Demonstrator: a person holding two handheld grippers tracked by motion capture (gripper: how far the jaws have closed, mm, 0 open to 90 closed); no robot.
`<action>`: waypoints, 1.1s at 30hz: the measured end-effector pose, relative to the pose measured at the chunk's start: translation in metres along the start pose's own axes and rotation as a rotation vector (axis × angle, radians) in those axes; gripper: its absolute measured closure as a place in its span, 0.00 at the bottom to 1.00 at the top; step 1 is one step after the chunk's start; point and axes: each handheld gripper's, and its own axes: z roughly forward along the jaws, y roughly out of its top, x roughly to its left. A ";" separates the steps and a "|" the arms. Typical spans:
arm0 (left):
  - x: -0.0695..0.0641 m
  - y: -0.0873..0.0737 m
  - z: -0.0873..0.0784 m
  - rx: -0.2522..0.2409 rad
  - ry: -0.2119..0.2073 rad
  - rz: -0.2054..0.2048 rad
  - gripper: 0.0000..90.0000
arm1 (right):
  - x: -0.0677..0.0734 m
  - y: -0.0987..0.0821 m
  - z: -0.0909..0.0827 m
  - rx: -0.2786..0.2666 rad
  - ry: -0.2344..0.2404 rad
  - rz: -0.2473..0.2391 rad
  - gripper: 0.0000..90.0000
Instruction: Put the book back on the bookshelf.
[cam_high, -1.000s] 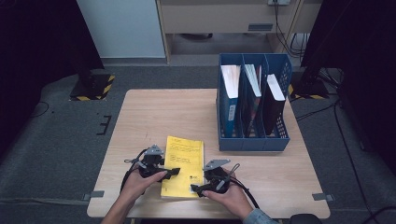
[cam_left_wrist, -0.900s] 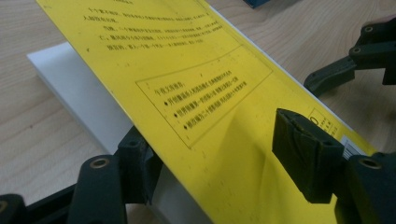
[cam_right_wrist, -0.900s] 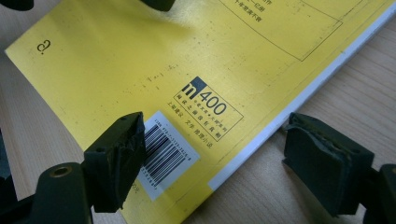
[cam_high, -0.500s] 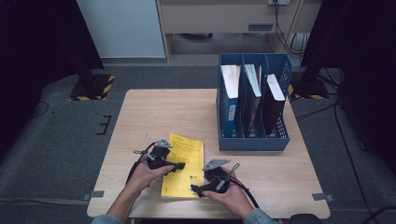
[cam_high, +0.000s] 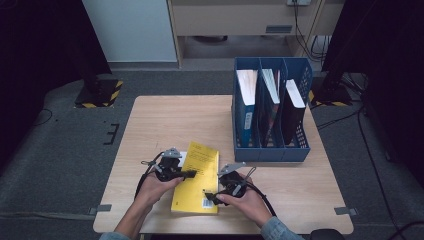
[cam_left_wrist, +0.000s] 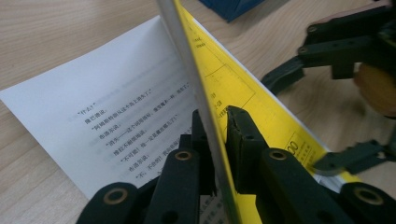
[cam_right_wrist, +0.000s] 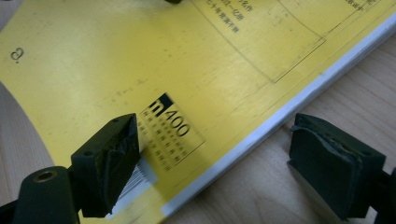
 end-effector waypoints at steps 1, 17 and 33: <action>-0.001 0.001 -0.001 -0.007 -0.007 0.005 0.91 | 0.000 0.000 0.000 0.000 0.000 0.000 0.18; -0.017 0.009 -0.018 -0.033 -0.044 0.069 0.93 | -0.029 0.016 0.005 0.011 0.191 0.081 0.23; -0.008 0.006 -0.035 -0.051 -0.022 0.090 0.94 | -0.018 0.043 -0.016 -0.013 0.193 0.029 0.46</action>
